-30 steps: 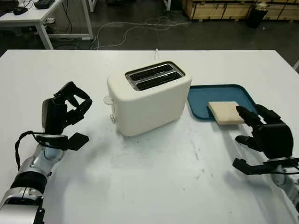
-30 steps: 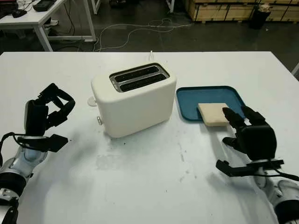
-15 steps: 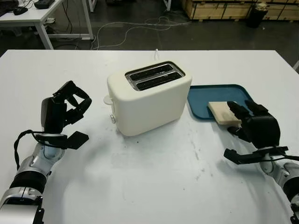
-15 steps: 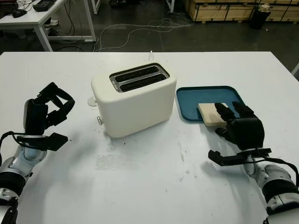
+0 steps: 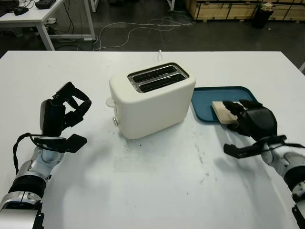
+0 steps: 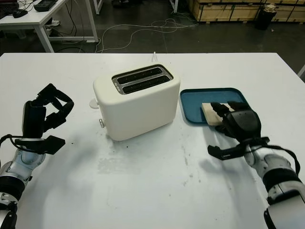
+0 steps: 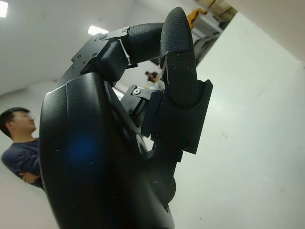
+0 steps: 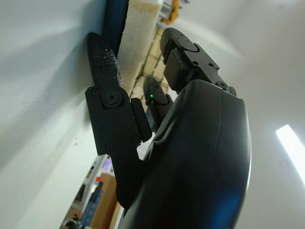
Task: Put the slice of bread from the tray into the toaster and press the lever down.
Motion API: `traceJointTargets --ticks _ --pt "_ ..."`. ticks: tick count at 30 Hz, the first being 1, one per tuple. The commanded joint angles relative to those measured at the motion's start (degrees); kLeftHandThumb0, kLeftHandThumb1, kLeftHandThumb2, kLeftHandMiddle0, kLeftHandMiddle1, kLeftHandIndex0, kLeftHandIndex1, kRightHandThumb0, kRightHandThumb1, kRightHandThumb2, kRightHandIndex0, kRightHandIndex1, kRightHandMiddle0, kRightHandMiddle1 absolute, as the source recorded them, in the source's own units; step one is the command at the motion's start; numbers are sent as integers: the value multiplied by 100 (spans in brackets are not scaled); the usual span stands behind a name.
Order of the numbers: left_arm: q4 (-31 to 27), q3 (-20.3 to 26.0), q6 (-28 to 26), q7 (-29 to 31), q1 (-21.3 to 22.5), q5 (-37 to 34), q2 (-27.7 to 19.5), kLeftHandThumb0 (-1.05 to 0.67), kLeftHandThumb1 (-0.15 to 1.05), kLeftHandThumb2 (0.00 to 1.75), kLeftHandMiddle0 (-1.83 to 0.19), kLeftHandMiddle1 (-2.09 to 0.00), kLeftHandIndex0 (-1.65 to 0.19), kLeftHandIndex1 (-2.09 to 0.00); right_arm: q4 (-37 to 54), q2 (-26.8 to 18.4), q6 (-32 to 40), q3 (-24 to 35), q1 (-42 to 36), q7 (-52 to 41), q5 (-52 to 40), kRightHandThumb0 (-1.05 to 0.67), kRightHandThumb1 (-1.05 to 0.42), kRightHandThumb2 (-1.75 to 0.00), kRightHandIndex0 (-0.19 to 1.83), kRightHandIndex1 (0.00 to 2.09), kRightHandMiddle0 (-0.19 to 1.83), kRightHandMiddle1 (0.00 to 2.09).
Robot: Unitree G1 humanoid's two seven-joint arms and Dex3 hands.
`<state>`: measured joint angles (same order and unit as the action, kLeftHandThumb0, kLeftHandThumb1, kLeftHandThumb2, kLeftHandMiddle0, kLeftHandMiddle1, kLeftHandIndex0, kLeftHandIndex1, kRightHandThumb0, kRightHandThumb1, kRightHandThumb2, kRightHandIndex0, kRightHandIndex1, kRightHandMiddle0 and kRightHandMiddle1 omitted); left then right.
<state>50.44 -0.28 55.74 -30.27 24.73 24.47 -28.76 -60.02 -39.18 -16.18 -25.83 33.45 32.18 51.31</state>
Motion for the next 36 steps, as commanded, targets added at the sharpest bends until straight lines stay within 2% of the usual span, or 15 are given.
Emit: traceJointTargets --ticks 1,4,5,6,7,8,9,10,14,19,21,26,36 --pt "6 64 58 30 6 -60 -56 -105 92 38 -76 -168 -55 -150 -139 151 108 -85 26 -334 -102 -47 -76 0 55 6 52 2" --pt "2 83 80 0 -1 -40 -48 -105 92 38 -76 -167 -55 -149 -158 210 165 -177 80 -418 -83 -42 -76 0 64 11 61 6" --pt "6 87 95 -4 0 -36 -42 -105 92 38 -76 -167 -55 -149 -144 221 201 -234 86 -383 -35 -42 -78 0 69 23 67 8" --pt "9 93 102 8 0 -45 -34 -105 92 38 -76 -167 -55 -149 -124 228 231 -278 85 -358 -7 -42 -80 -1 63 61 74 12" --pt "10 102 108 28 -2 -62 -24 -105 92 38 -75 -167 -55 -149 -104 231 264 -325 84 -336 16 -43 -82 -1 55 127 75 44" --pt "8 110 112 47 -5 -78 -15 -105 92 38 -75 -167 -55 -148 -80 232 297 -373 80 -321 35 -45 -84 0 59 150 66 82" --pt "15 116 128 65 -5 -93 -9 -105 92 38 -75 -166 -55 -148 -50 234 380 -439 80 -324 78 -47 -86 -1 70 162 60 121" --pt "14 120 130 71 -5 -92 -7 -105 92 37 -75 -166 -56 -148 -10 231 473 -513 82 -355 132 -52 -90 -4 82 169 58 151" --pt "36 138 174 94 5 -103 1 -104 92 37 -75 -165 -56 -147 116 195 717 -759 56 -159 336 -61 -92 -16 96 174 62 171" --pt "71 138 191 66 24 -52 -6 -104 92 38 -75 -165 -56 -146 250 116 679 -821 1 97 274 -63 -92 -28 106 175 68 174" --pt "64 142 177 98 22 -76 -1 -105 92 38 -76 -165 -57 -146 217 98 599 -830 -1 445 287 -64 -92 -28 105 175 71 174" --pt "67 147 179 88 22 -74 3 -105 92 38 -76 -165 -57 -146 172 21 221 -772 38 716 126 -62 -92 -34 100 175 65 175" --pt "39 159 143 85 2 -72 7 -105 92 37 -76 -165 -57 -146 161 -118 -915 -287 168 311 -415 -64 -92 -47 84 175 55 175"
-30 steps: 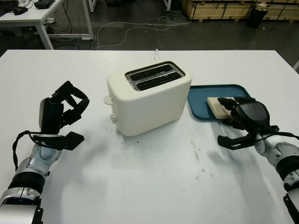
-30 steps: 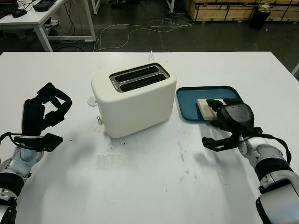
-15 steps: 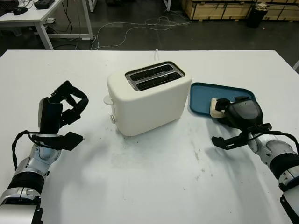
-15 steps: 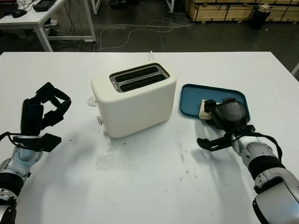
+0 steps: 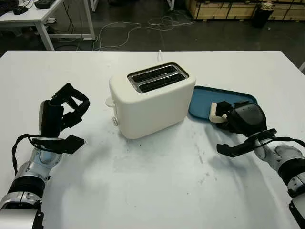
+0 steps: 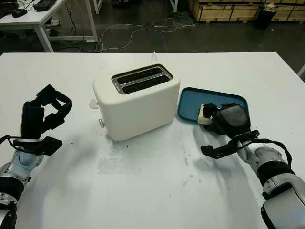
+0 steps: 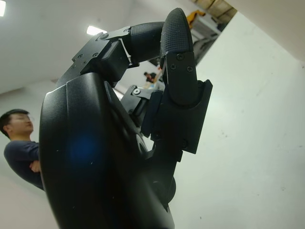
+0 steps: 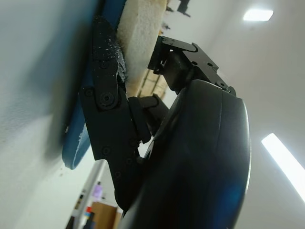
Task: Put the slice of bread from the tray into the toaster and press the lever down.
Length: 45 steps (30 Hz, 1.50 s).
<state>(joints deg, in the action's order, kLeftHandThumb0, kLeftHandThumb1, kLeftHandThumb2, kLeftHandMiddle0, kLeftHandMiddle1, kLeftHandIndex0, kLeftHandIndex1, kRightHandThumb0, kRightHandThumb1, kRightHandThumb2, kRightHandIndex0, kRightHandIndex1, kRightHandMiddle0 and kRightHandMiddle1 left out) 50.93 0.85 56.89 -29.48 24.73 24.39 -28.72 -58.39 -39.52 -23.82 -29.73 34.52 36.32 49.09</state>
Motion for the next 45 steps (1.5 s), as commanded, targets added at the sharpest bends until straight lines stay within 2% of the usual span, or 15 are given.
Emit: traceJointTargets --ticks 1,7,21,27,33,36,41,45 --pt "-14 48 24 5 0 -66 4 -105 92 38 -76 -165 -57 -146 16 -88 -207 154 65 -174 -238 -64 -92 -49 83 175 55 175" --pt "-43 53 -23 -16 -8 -35 -1 -105 92 38 -76 -166 -57 -147 103 -90 -403 406 106 -426 -378 -68 -92 -59 85 175 56 175" --pt "11 64 37 -35 1 -53 20 -104 92 37 -76 -166 -56 -146 255 -115 -439 697 162 -1131 -575 -68 -92 -57 91 175 62 175" --pt "11 70 53 1 -2 -89 25 -104 92 37 -75 -165 -56 -145 310 -243 -302 571 350 -582 -190 -68 -92 -59 89 175 56 175" --pt "-15 59 12 -118 -2 38 3 -104 92 39 -75 -166 -55 -146 436 -489 74 477 1059 48 389 -66 -92 -55 86 175 53 175" --pt "-27 54 8 -105 -13 26 5 -104 92 39 -75 -167 -55 -148 243 -586 -521 483 1638 385 373 -61 -92 -43 89 175 56 175" --pt "-47 66 10 -70 -38 -29 25 -105 92 39 -75 -168 -55 -149 -229 -464 -1562 861 2548 -284 -426 -60 -92 -35 92 175 61 175" --pt "-12 72 68 -78 -25 -42 17 -104 92 37 -75 -167 -55 -147 -440 -319 -1949 1003 3201 -751 -774 -64 -92 -35 97 175 68 174"
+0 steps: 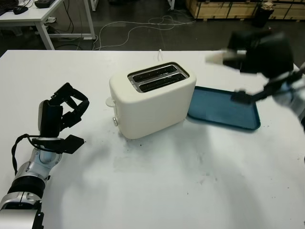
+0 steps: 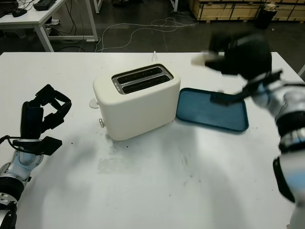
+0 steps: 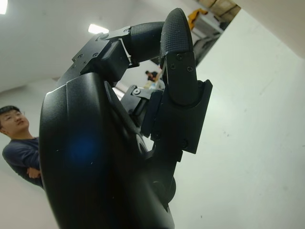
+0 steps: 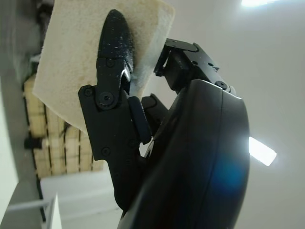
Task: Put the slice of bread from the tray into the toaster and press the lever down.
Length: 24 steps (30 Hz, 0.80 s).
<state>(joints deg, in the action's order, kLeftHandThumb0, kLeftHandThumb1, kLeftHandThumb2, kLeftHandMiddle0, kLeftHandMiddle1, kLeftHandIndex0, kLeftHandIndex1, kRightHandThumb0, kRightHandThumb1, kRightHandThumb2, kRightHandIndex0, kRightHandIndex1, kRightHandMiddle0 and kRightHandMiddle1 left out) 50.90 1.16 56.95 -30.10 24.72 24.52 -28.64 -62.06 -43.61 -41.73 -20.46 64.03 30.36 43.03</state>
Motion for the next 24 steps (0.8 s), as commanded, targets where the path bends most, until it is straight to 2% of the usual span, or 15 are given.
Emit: traceJointTargets --ticks 1,4,6,8,12,15,24 --pt "-11 41 60 -23 -22 -43 1 -104 92 38 -74 -167 -55 -147 -128 159 -270 137 404 -330 -310 -63 -92 -34 98 175 69 174" --pt "-11 32 41 -73 -11 17 -12 -104 92 39 -73 -167 -54 -147 -304 427 -462 354 746 -908 -769 -62 -92 -31 101 175 74 175" --pt "-10 26 34 -36 -12 -6 -7 -104 92 39 -73 -167 -54 -148 -454 687 -566 614 942 -1722 -1339 -60 -92 -28 102 175 75 174" --pt "3 23 49 -15 -7 -24 -4 -104 92 39 -73 -167 -54 -148 -566 913 -580 833 1105 -2456 -1815 -55 -92 -23 104 175 84 162" --pt "18 30 69 13 12 -59 -1 -104 92 38 -74 -167 -54 -147 -650 1414 -57 1432 1328 -4207 -2939 -55 -92 -23 105 175 85 167" --pt "-1 33 49 28 19 -63 -8 -104 92 38 -74 -167 -55 -147 -574 1663 409 1695 1456 -5182 -3444 -57 -92 -25 108 175 84 170" --pt "31 35 64 92 63 -85 0 -104 92 37 -74 -165 -56 -144 -514 2085 1402 1684 1589 -6351 -3600 -58 -92 -26 107 175 88 175"
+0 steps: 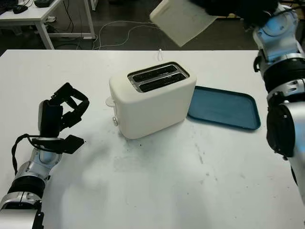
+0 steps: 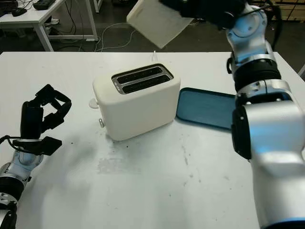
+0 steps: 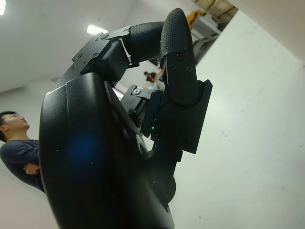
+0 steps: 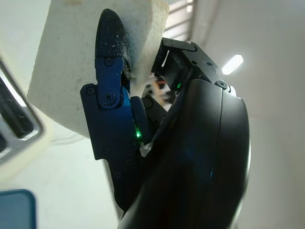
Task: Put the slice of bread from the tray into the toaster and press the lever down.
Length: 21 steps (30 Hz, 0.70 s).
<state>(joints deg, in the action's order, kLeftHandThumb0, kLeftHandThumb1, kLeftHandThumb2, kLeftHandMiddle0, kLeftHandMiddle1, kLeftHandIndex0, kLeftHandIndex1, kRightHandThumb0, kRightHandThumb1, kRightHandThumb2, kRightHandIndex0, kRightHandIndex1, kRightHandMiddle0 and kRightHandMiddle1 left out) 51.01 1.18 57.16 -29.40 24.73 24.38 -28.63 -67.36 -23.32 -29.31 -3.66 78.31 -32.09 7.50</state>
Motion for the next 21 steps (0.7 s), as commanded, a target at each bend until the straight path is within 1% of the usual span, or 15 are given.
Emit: traceJointTargets --ticks 1,4,8,11,14,16,21 --pt "5 30 18 -2 61 -38 -9 -104 92 37 -74 -165 -56 -144 12 98 177 -32 159 -167 -9 -57 -92 -26 108 175 89 175" --pt "-7 28 -3 -17 62 -14 -19 -104 92 39 -75 -166 -55 -145 1 168 228 -126 133 -286 97 -56 -92 -26 109 175 92 175" --pt "-11 33 26 24 69 -53 -14 -104 92 38 -74 -166 -55 -146 -20 257 465 -277 80 -391 215 -64 -92 -25 108 175 92 175" --pt "-71 38 -26 47 55 -69 0 -104 92 38 -75 -167 -56 -146 -9 317 517 -341 6 -462 279 -61 -92 -25 111 175 93 175" --pt "-37 43 -9 47 55 -76 9 -105 92 38 -75 -166 -56 -146 2 322 318 -493 -118 -347 459 -62 -92 -27 114 175 94 175" --pt "-45 43 -35 25 46 -47 5 -105 92 39 -75 -166 -56 -146 -13 322 335 -559 -160 -381 522 -62 -92 -28 113 175 93 175" --pt "-47 42 -34 -19 38 0 -9 -104 92 39 -75 -166 -56 -146 -74 413 450 -509 -266 -568 429 -57 -92 -26 114 175 94 175"
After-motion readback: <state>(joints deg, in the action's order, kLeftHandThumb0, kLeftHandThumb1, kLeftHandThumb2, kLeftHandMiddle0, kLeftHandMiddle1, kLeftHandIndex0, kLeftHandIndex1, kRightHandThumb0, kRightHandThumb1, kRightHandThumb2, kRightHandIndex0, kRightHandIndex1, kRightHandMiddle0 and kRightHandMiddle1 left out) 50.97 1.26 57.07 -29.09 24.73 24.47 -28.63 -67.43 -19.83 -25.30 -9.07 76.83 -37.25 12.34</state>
